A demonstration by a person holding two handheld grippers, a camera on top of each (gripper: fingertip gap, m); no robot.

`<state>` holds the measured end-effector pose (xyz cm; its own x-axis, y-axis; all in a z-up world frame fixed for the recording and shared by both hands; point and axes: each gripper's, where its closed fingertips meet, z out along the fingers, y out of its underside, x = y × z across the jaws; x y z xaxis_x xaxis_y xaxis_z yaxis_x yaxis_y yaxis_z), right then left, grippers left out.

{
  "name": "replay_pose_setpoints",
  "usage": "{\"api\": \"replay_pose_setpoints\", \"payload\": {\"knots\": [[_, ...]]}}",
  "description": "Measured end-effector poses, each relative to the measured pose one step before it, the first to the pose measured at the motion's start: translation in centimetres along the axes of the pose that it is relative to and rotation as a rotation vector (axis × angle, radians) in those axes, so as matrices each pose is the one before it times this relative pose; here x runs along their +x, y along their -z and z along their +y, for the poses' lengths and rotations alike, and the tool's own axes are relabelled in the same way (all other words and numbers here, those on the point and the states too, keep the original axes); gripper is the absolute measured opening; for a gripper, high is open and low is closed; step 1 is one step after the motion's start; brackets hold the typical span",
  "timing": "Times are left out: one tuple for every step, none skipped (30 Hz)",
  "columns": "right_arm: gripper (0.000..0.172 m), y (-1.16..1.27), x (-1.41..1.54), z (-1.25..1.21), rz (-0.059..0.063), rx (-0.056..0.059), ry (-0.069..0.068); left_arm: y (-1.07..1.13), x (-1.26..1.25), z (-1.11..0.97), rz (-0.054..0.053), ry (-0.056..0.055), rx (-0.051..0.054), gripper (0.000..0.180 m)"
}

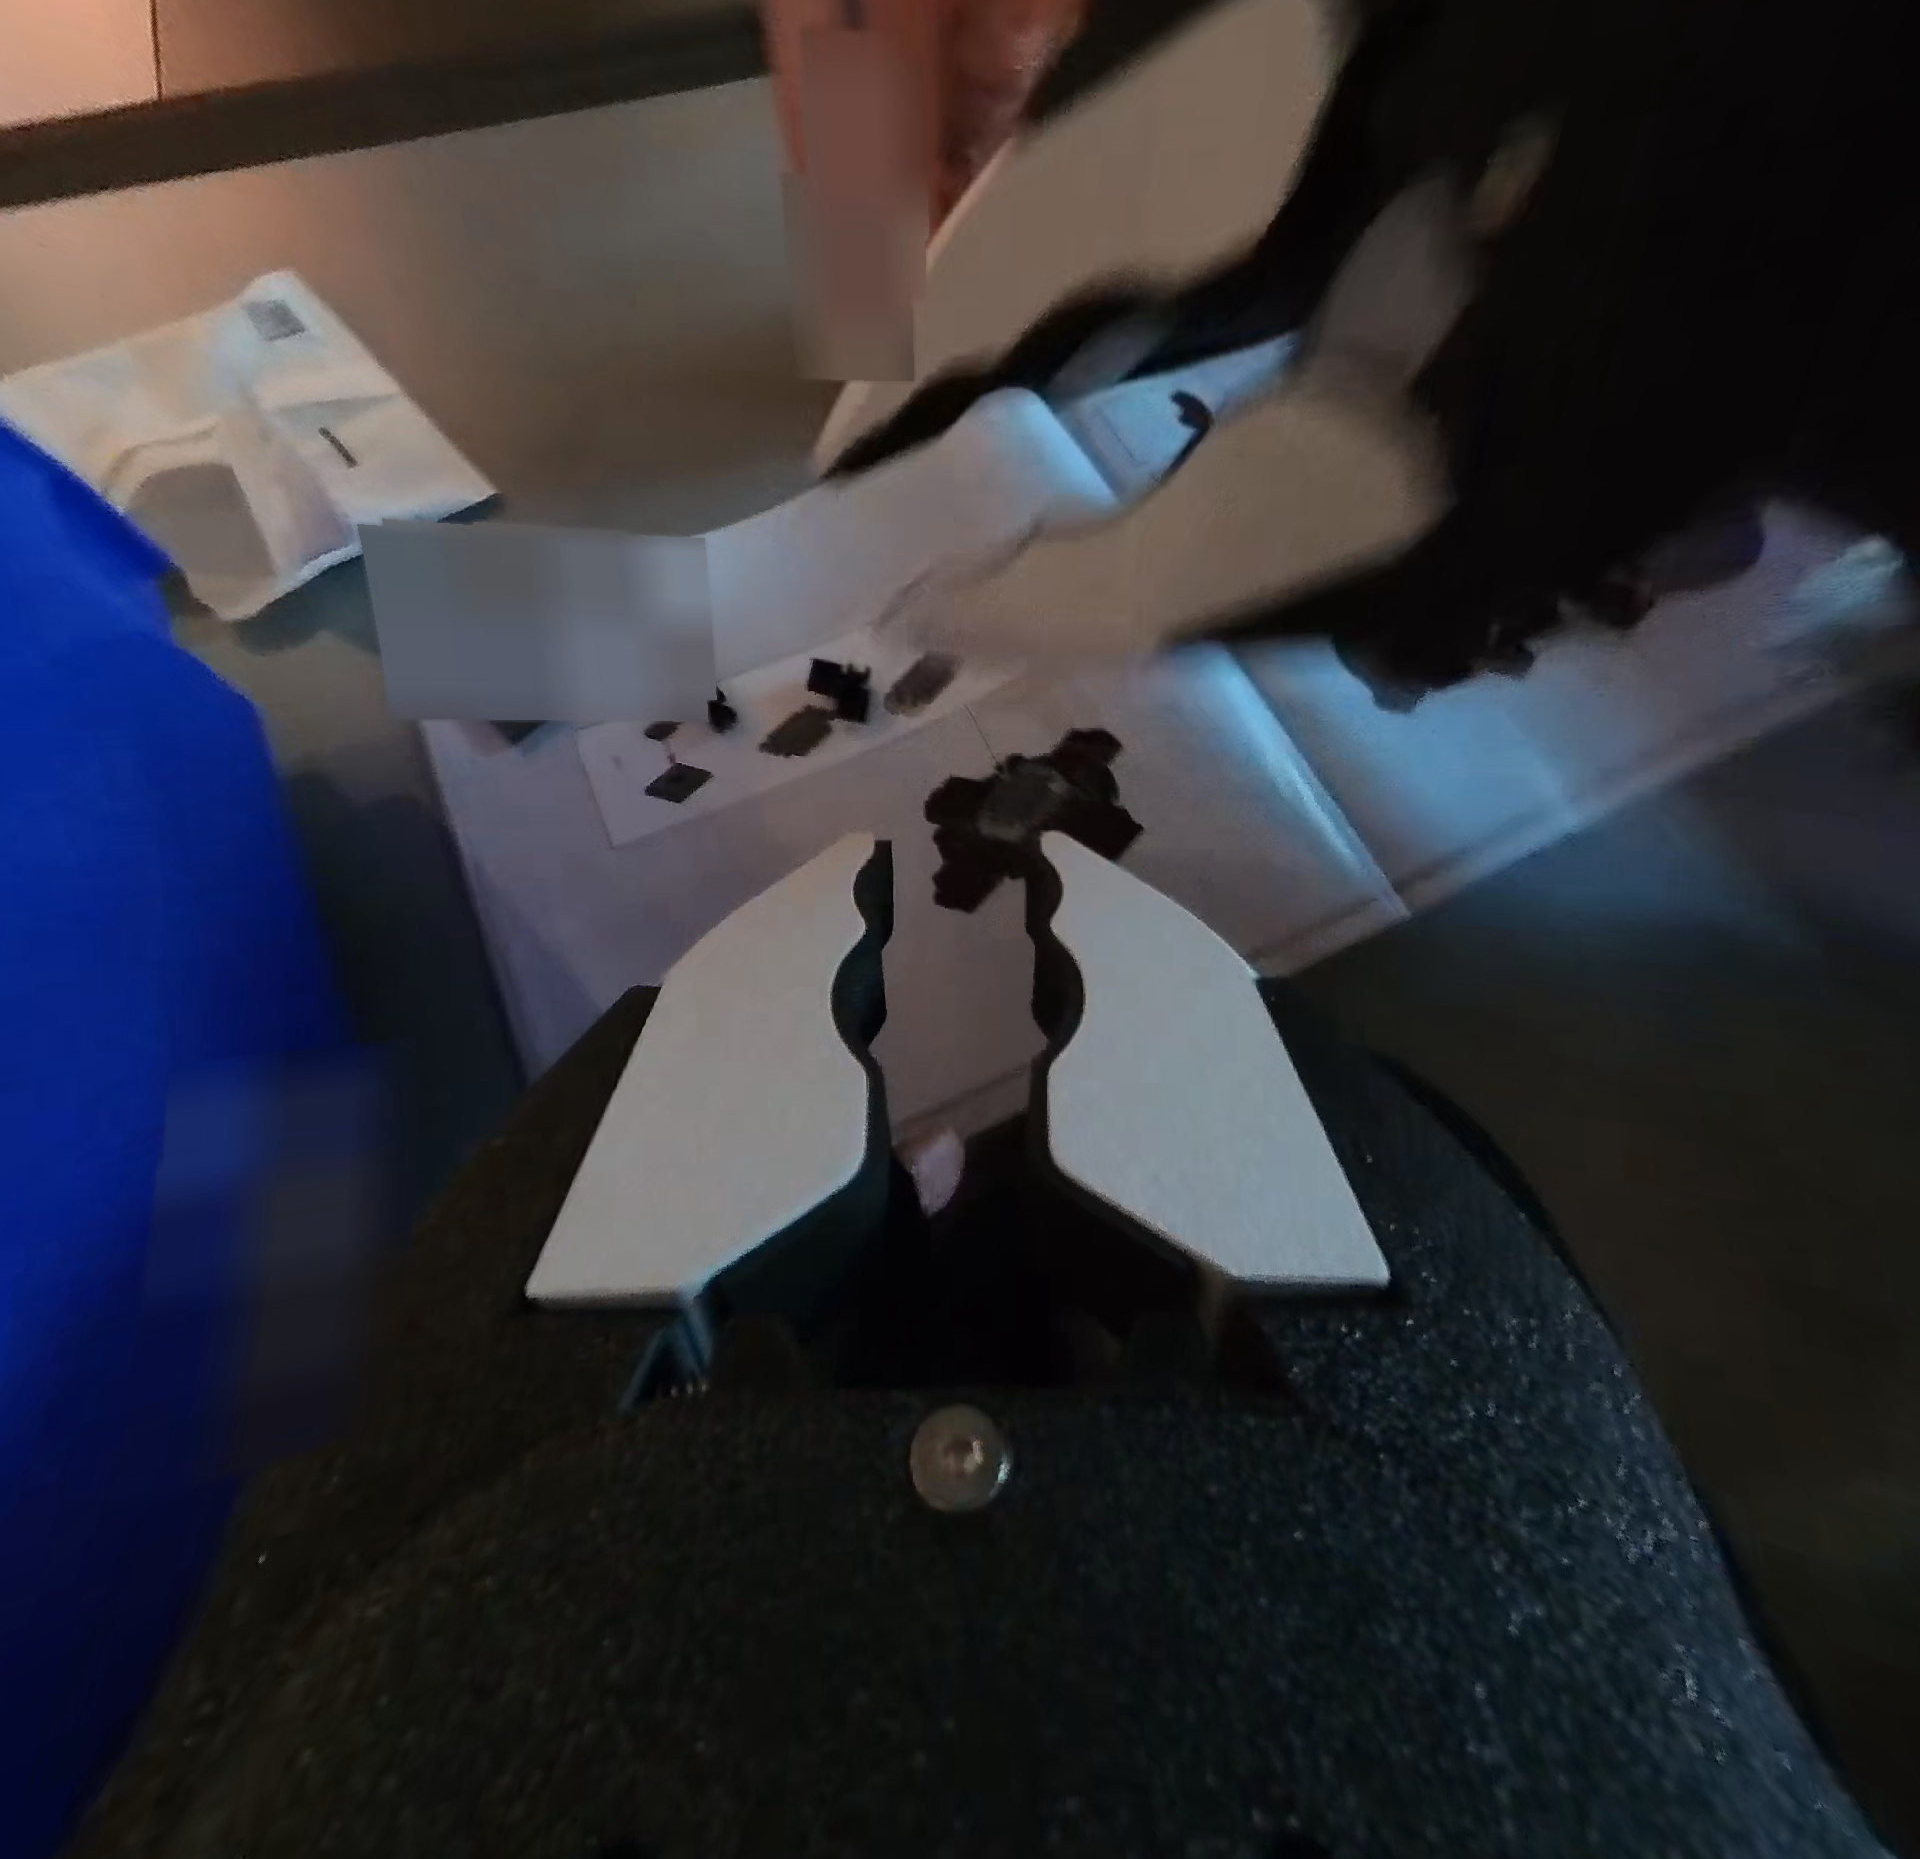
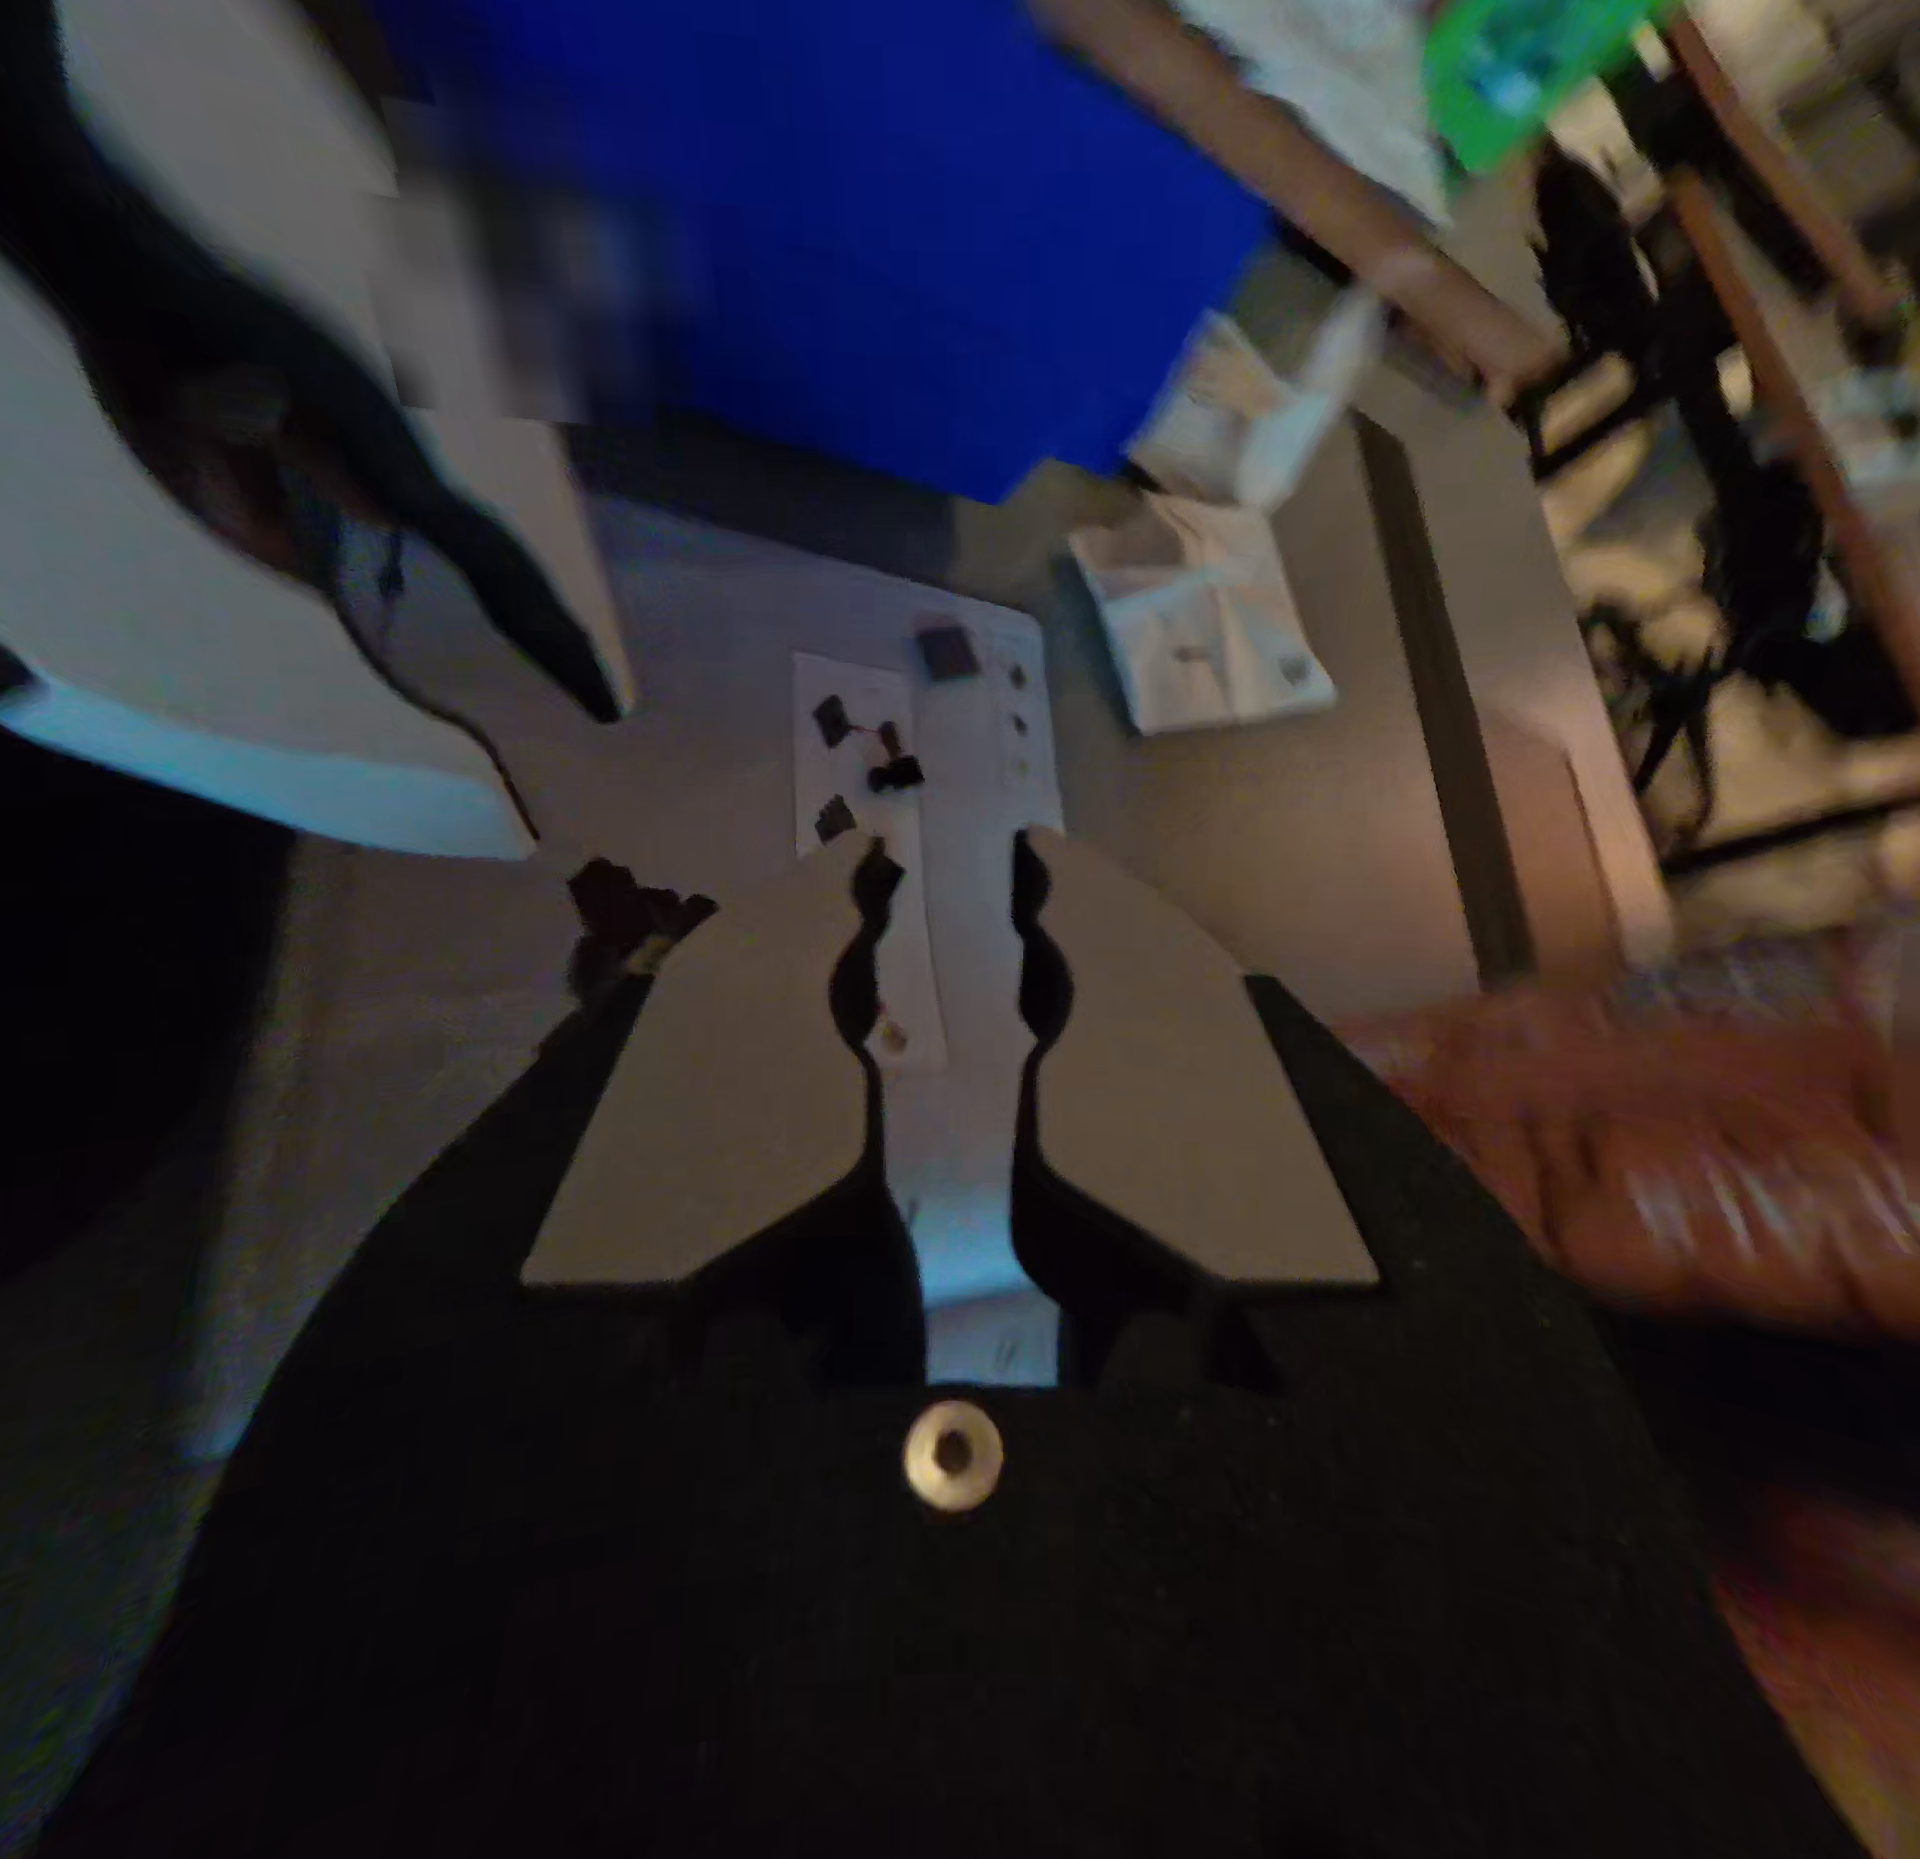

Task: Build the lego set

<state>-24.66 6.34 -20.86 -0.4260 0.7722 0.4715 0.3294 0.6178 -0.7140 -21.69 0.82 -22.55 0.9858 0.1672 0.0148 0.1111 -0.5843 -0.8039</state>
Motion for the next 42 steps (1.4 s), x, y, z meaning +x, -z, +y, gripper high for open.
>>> {"api": "replay_pose_setpoints", "payload": {"knots": [[0.015,1.315,0.370,-0.258,0.0199,0.0071,-0.0779,0.115,0.145,0.035,-0.0001,-0.0113,-0.0011,0.024],[0.015,1.552,0.043,-0.542,0.0023,0.0217,-0.0764,0.109,0.199,0.037,0.0042,-0.0135,-0.0022,0.025],[0.014,1.755,-0.076,-0.706,0.0029,0.0305,-0.0738,0.099,0.183,0.005,0.0030,-0.0155,-0.0025,0.025],[0.013,1.920,-0.016,-0.635,0.0156,0.0276,-0.0682,0.111,0.202,-0.041,0.0021,-0.0196,-0.0008,0.026],[0.013,2.045,-0.041,-0.432,0.0181,0.0171,-0.0606,0.127,0.178,-0.072,-0.0014,-0.0206,-0.0012,0.026],[0.012,2.187,-0.020,-0.194,0.0215,0.0043,-0.0516,0.126,0.222,-0.090,0.0003,-0.0217,-0.0018,0.026],[0.012,2.344,-0.048,-0.002,0.0217,-0.0023,-0.0375,0.133,0.286,-0.150,0.0025,-0.0218,0.0004,0.026],[0.012,2.516,0.011,0.094,0.0260,-0.0021,-0.0273,0.146,0.322,-0.208,0.0030,-0.0225,0.0012,0.026],[0.012,2.689,0.251,0.167,0.0403,0.0001,-0.0190,0.161,0.340,-0.278,0.0025,-0.0251,0.0017,0.026],[0.011,2.839,0.548,0.271,0.0518,0.0016,-0.0076,0.181,0.363,-0.346,0.0015,-0.0298,0.0047,0.026],[0.010,2.973,0.952,0.388,0.0669,0.0019,-0.0054,0.207,0.294,-0.399,-0.0063,-0.0292,0.0077,0.026],[0.009,3.004,1.389,0.521,0.0808,-0.0045,-0.0085,0.178,0.245,-0.419,-0.0092,-0.0254,0.0073,0.026],[0.008,2.957,1.713,0.715,0.0858,-0.0153,-0.0079,0.162,0.310,-0.422,-0.0045,-0.0209,0.0064,0.026],[0.007,2.773,1.885,0.920,0.0822,-0.0259,-0.0036,0.110,0.366,-0.420,-0.0005,-0.0145,0.0059,0.026],[0.007,2.473,1.856,1.135,0.0692,-0.0340,0.0033,0.046,0.423,-0.439,0.0025,-0.0073,0.0043,0.026],[0.007,2.086,1.679,1.401,0.0518,-0.0429,0.0056,-0.007,0.488,-0.445,0.0063,-0.0026,0.0037,0.026],[0.007,1.681,1.365,1.546,0.0325,-0.0464,0.0035,-0.072,0.545,-0.488,0.0089,-0.0010,0.0063,0.026],[0.007,1.253,0.981,1.585,0.0099,-0.0420,0.0028,-0.141,0.546,-0.468,0.0068,0.0004,0.0054,0.026],[0.007,0.849,0.652,1.560,-0.0082,-0.0347,0.0023,-0.219,0.509,-0.406,0.0038,-0.0008,0.0005,0.026],[0.007,0.521,0.461,1.550,-0.0164,-0.0330,-0.0011,-0.274,0.484,-0.319,0.0015,-0.0047,-0.0038,0.026],[0.008,0.239,0.344,1.482,-0.0235,-0.0307,-0.0037,-0.324,0.442,-0.247,-0.0014,-0.0051,-0.0085,0.026],[0.008,0.008,0.281,1.324,-0.0284,-0.0241,-0.0081,-0.351,0.466,-0.183,0.0009,-0.0039,-0.0133,0.026],[0.009,-0.154,0.269,1.197,-0.0300,-0.0241,-0.0106,-0.331,0.518,-0.165,0.0059,-0.0028,-0.0145,0.026],[0.009,-0.270,0.366,0.951,-0.0232,-0.0159,-0.0111,-0.305,0.560,-0.238,0.0098,-0.0003,-0.0129,0.026],[0.010,-0.394,0.336,0.733,-0.0245,-0.0074,-0.0108,-0.257,0.609,-0.293,0.0148,-0.0008,-0.0097,0.026],[0.011,-0.517,0.152,0.628,-0.0342,-0.0092,-0.0081,-0.232,0.591,-0.330,0.0150,-0.0039,-0.0075,0.026],[0.013,-0.612,0.086,0.591,-0.0348,-0.0116,-0.0040,-0.229,0.505,-0.318,0.0110,-0.0063,-0.0086,0.027],[0.014,-0.690,0.155,0.536,-0.0251,-0.0139,-0.0016,-0.225,0.413,-0.267,0.0075,-0.0084,-0.0113,0.026],[0.014,-0.711,0.091,0.515,-0.0246,-0.0177,0.0029,-0.247,0.297,-0.231,0.0031,-0.0097,-0.0131,0.027],[0.014,-0.725,0.024,0.420,-0.0246,-0.0168,0.0052,-0.234,0.215,-0.205,0.0002,-0.0102,-0.0134,0.027],[0.015,-0.692,0.090,0.322,-0.0161,-0.0173,-0.0007,-0.236,0.162,-0.185,-0.0010,-0.0092,-0.0125,0.027],[0.015,-0.651,0.093,0.265,-0.0128,-0.0187,-0.0051,-0.223,0.130,-0.182,0.0006,-0.0067,-0.0113,0.027],[0.015,-0.591,0.124,0.215,-0.0100,-0.0175,-0.0074,-0.199,0.113,-0.177,0.0009,-0.0031,-0.0096,0.027],[0.014,-0.525,0.178,0.122,-0.0039,-0.0150,-0.0058,-0.154,0.076,-0.187,-0.0006,0.0010,-0.0059,0.027],[0.015,-0.441,0.017,0.090,-0.0114,-0.0121,0.0049,-0.130,0.081,-0.211,0.0001,0.0028,-0.0022,0.027],[0.015,-0.363,-0.185,-0.006,-0.0202,-0.0057,0.0149,-0.110,0.108,-0.165,0.0019,0.0030,-0.0019,0.027],[0.014,-0.320,-0.137,-0.062,-0.0156,-0.0032,0.0141,-0.110,0.090,-0.108,0.0021,0.0029,-0.0031,0.027],[0.014,-0.312,-0.164,-0.050,-0.0170,-0.0078,0.0112,-0.122,0.065,-0.057,0.0013,0.0019,-0.0034,0.027],[0.014,-0.274,-0.117,0.051,-0.0142,-0.0144,0.0086,-0.131,0.051,0.014,0.0008,0.0004,-0.0051,0.028],[0.014,-0.198,0.098,0.218,-0.0022,-0.0218,0.0068,-0.141,0.007,0.083,-0.0004,-0.0006,-0.0078,0.028],[0.014,-0.099,0.320,0.424,0.0099,-0.0264,0.0039,-0.128,-0.033,0.128,-0.0014,-0.0010,-0.0098,0.028],[0.014,0.036,0.487,0.610,0.0186,-0.0301,-0.0028,-0.084,-0.045,0.124,-0.0017,-0.0007,-0.0083,0.028]]}}
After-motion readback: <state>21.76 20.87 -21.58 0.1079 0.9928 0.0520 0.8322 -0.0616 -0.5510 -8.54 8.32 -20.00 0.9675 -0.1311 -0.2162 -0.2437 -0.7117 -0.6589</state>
